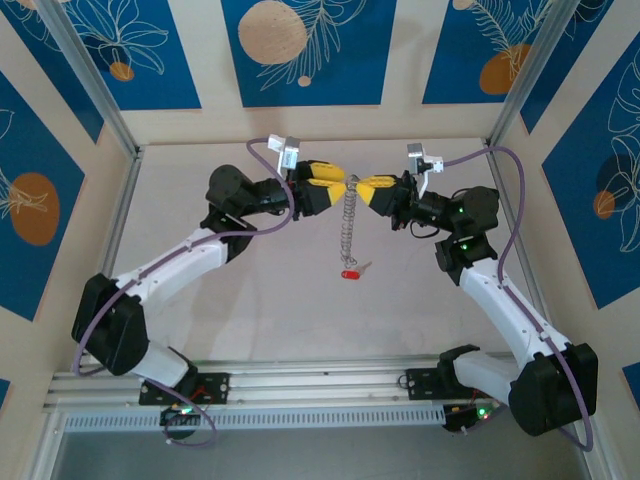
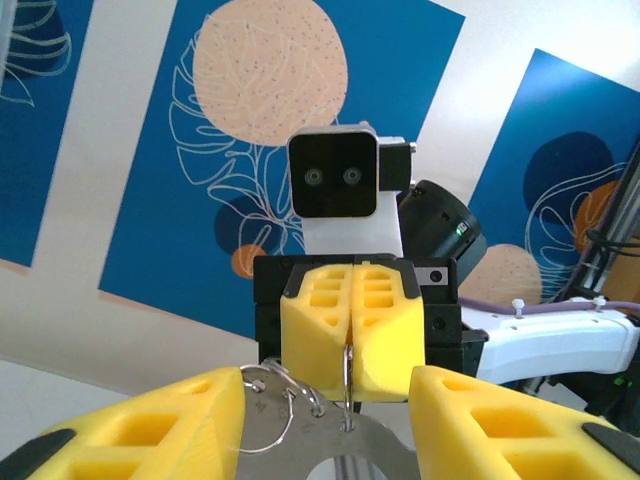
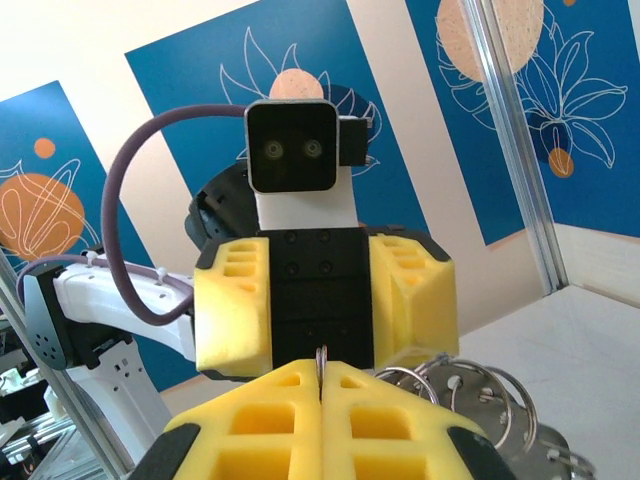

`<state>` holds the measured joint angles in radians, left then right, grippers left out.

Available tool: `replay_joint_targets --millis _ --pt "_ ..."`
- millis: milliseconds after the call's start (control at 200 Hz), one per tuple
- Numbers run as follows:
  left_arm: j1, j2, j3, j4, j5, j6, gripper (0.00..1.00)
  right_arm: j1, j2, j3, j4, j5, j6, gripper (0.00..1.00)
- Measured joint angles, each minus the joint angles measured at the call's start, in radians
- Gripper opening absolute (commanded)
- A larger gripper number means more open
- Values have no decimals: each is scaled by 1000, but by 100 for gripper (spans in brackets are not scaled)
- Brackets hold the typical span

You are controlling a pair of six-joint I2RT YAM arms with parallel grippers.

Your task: Put the keys on the keyring

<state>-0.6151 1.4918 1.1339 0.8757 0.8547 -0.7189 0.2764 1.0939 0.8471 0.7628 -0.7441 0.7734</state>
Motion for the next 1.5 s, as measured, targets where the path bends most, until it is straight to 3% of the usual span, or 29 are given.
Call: replay_joint_targets --millis 120,300,500,725,870,990,1500 --pt "0 22 0 43 19 -50 50 0 0 0 0 3 0 0" --pt "0 39 0 96 32 -101 39 0 0 0 0 4 0 0" --pt "0 51 0 136 46 -138 35 0 0 0 0 8 0 0" --pt "0 55 0 171 70 -166 35 1 0 0 0 14 0 0" --pt "-1 63 0 180 82 -172 43 1 4 0 1 14 0 0" --pt "-2 67 0 180 81 -174 44 1 4 0 2 14 0 0" --pt "-5 82 0 180 81 -174 30 13 18 0 6 13 0 0"
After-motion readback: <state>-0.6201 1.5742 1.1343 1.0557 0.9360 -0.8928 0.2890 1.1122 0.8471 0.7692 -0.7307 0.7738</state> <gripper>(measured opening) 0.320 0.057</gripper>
